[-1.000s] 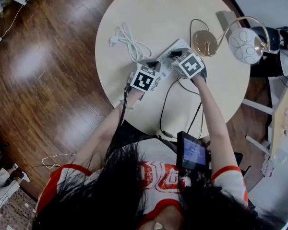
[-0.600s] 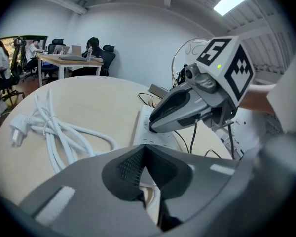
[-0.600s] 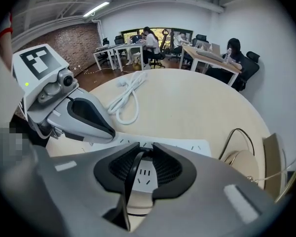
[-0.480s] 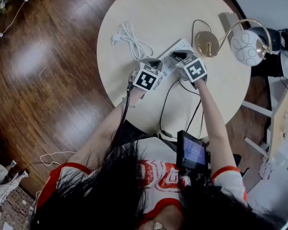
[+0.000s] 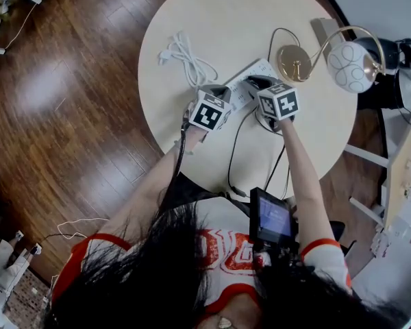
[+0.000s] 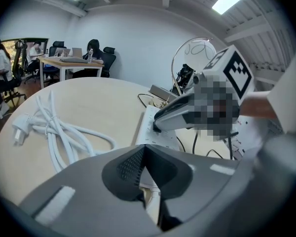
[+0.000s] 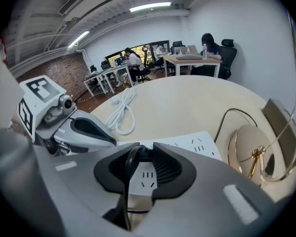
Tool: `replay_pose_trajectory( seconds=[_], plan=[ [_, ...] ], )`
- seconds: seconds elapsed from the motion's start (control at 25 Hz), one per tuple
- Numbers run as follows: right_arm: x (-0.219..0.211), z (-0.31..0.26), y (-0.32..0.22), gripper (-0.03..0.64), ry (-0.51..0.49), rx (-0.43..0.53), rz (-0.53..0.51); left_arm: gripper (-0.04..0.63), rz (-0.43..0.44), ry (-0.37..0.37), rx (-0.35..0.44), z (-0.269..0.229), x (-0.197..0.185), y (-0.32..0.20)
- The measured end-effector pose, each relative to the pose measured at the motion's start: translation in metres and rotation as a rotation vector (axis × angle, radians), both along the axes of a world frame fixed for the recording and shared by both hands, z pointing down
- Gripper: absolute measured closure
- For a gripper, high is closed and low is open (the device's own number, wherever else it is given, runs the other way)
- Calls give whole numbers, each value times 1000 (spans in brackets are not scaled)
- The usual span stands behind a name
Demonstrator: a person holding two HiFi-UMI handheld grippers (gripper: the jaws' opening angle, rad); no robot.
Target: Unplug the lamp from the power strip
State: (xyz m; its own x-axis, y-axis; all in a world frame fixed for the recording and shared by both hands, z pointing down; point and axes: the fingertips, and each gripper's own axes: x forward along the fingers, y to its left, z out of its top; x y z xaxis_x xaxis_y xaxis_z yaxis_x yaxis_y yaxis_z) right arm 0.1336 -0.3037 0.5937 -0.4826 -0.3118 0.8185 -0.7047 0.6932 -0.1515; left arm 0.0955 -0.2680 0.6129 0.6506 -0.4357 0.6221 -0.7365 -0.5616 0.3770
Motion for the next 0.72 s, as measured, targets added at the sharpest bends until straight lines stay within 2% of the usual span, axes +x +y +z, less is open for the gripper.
replay_pose_trajectory(
  seconds=[0.12,0.16,0.32,0.48,0.72],
  plan=[
    [-14,-22,5,531,170,210,-224,595,-6,5,-6,-2,0,-1],
    [-21,-32,3,531,183,240,-256,595,-7,4,-4,-3,0,-2],
    [-25,-70,-12,529,62,207,-161,595,-11,6,-2,-1,-1,-2],
    [1,-86,-12,529,69,205,-106,595,-4,14,0,-1,1,-3],
    [23,-70,19,527,78,126,-69,595,2,8,5,2,-1,-4]
  ],
)
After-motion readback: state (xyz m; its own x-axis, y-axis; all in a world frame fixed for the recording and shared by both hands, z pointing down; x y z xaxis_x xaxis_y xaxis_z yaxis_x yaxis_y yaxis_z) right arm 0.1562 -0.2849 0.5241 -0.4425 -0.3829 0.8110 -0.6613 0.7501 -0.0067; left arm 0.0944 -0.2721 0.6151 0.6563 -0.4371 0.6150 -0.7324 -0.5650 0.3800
